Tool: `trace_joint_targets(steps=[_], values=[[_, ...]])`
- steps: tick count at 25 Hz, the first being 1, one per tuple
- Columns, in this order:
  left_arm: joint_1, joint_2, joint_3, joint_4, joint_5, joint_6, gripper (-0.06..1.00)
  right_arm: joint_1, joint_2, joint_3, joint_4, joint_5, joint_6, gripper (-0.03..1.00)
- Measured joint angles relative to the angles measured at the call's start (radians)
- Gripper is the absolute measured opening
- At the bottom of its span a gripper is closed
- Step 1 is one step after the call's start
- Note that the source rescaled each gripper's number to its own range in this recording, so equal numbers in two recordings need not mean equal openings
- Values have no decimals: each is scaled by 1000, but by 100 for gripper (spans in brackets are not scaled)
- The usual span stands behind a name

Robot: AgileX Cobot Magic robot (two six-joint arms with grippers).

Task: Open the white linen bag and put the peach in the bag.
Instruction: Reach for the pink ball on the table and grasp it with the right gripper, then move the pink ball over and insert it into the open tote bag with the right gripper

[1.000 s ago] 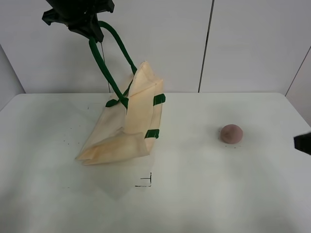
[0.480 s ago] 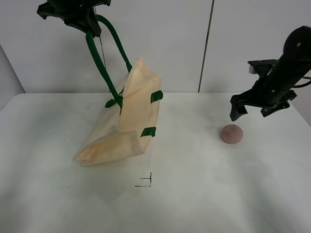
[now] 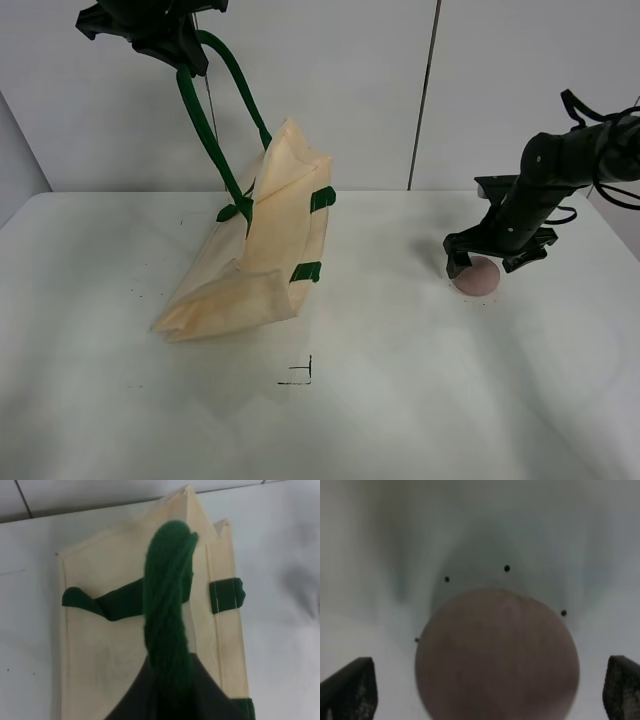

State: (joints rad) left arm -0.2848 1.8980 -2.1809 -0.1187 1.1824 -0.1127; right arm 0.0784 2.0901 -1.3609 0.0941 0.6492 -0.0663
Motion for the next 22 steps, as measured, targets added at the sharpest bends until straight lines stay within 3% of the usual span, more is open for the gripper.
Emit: trace_joint_targets(steps=[3, 5, 6, 9, 10, 13, 16, 20, 22], values=[[0, 0, 0, -4, 0, 0, 0, 0, 37, -1, 0, -19, 0, 99], [0, 0, 0, -4, 0, 0, 0, 0, 48, -1, 0, -19, 0, 85], [0, 0, 0, -4, 0, 0, 0, 0, 48, -1, 0, -19, 0, 69], [0, -9, 0, -4, 0, 0, 0, 0, 26, -6, 0, -16, 0, 6], [0, -15, 0, -3, 0, 0, 0, 0, 14, -6, 2, -12, -1, 1], [0, -31, 0, 4, 0, 1, 0, 0, -38, -21, 31, 15, -34, 0], [0, -38, 0, 7, 0, 1, 0, 0, -102, -107, 103, 121, -102, 0], [0, -40, 0, 7, 0, 1, 0, 5, -136, -288, 271, 294, -193, 0], [0, -41, 0, 7, 0, 1, 0, 29, -137, -354, 336, 335, -212, 0]])
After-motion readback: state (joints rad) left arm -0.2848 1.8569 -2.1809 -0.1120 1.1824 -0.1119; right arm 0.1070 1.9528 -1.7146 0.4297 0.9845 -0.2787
